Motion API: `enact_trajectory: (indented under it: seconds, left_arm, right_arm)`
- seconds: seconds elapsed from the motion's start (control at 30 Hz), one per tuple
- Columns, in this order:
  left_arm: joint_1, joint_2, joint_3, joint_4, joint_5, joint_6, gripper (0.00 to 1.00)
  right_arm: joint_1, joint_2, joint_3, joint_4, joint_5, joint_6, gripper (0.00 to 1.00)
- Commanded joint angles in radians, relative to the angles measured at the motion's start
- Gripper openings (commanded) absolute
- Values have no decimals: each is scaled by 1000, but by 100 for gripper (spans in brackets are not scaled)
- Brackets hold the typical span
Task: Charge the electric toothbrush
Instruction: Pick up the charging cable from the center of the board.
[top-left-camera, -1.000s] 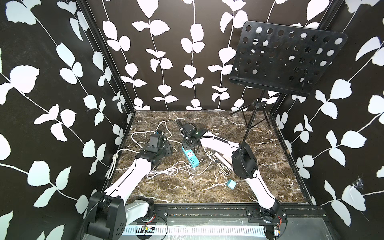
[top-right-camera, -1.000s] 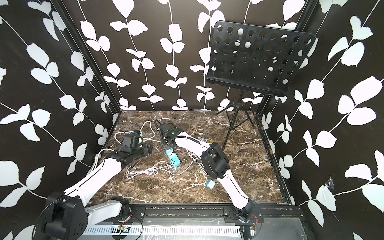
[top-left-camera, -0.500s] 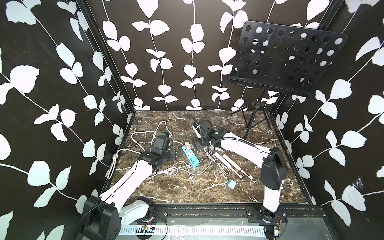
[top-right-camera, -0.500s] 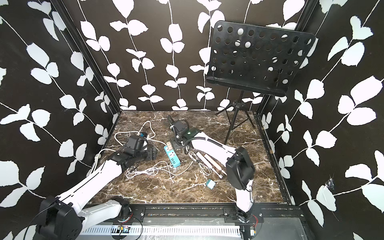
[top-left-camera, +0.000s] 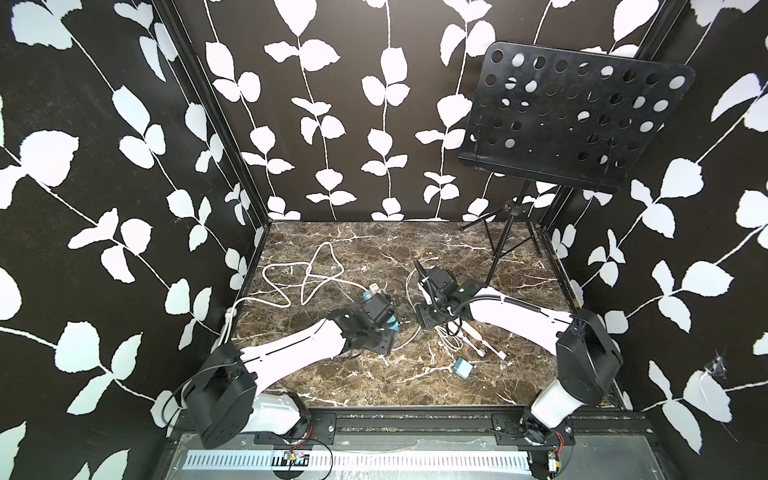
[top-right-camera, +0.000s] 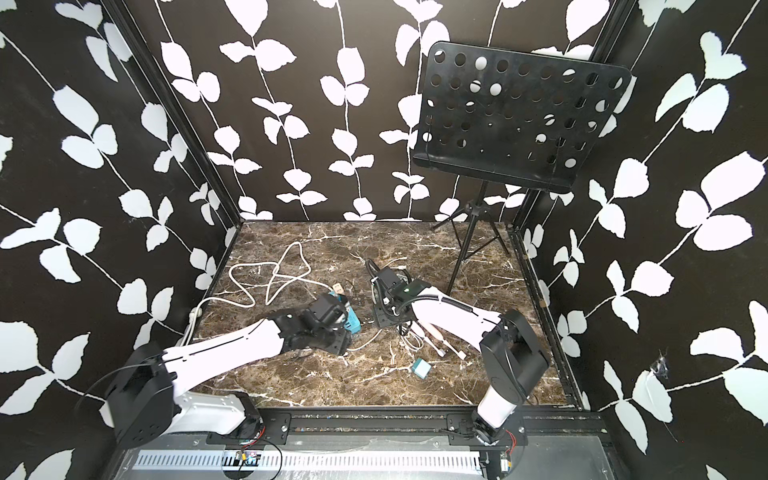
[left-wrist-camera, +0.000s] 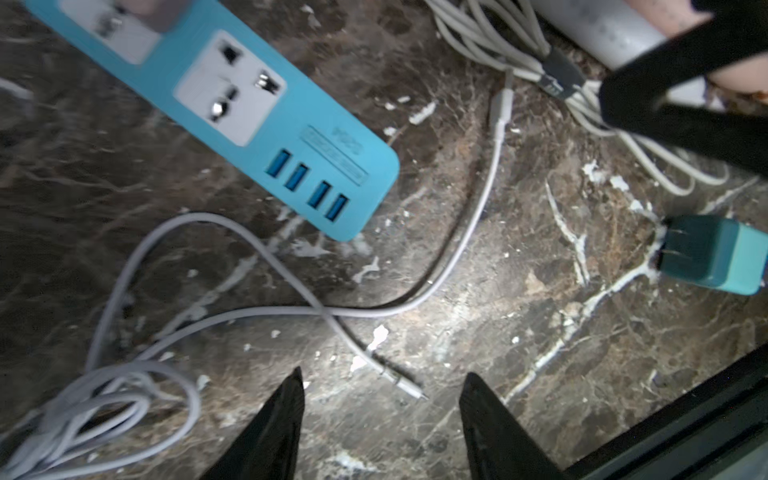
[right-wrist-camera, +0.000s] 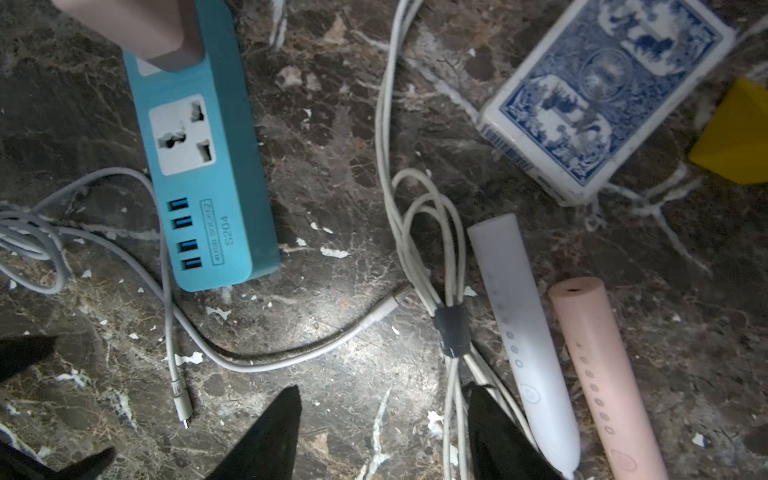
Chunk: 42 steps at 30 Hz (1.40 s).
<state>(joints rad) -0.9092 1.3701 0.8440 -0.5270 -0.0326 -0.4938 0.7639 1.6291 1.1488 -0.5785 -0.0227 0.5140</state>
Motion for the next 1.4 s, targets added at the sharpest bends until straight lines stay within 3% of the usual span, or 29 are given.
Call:
enact_trajectory:
  seconds: [0.0,0.17,0.37,0.5,0.8,1.07,1.37]
  left_arm:
    - [-68,50,66,86,-29,81,59]
    - [-102,189,141,165,-14,300,54]
    - [-102,318,211,177,-43,403,47]
    - [-102,364,228,187,-16,418,37]
    - [-100,394,199,197,-64,409,26]
    - [-99,388,180,186,-46,462,1]
    - [-94,295,170,124,-32,485,0]
  right_arm:
    - [-36,-37,-54,49,-38,93,60]
    - [-89,-130,-125,53,-33,121,58]
    - [-150,-232,-197,48,-45,123,56]
    - [-185,-263,-217,36,-54,120,55]
    - [-204,-273,-230,55,-63,89,54]
    - [-205,-254,-223,85,-102,52,53]
    - [-205,-247,-213,135,-201,27,52]
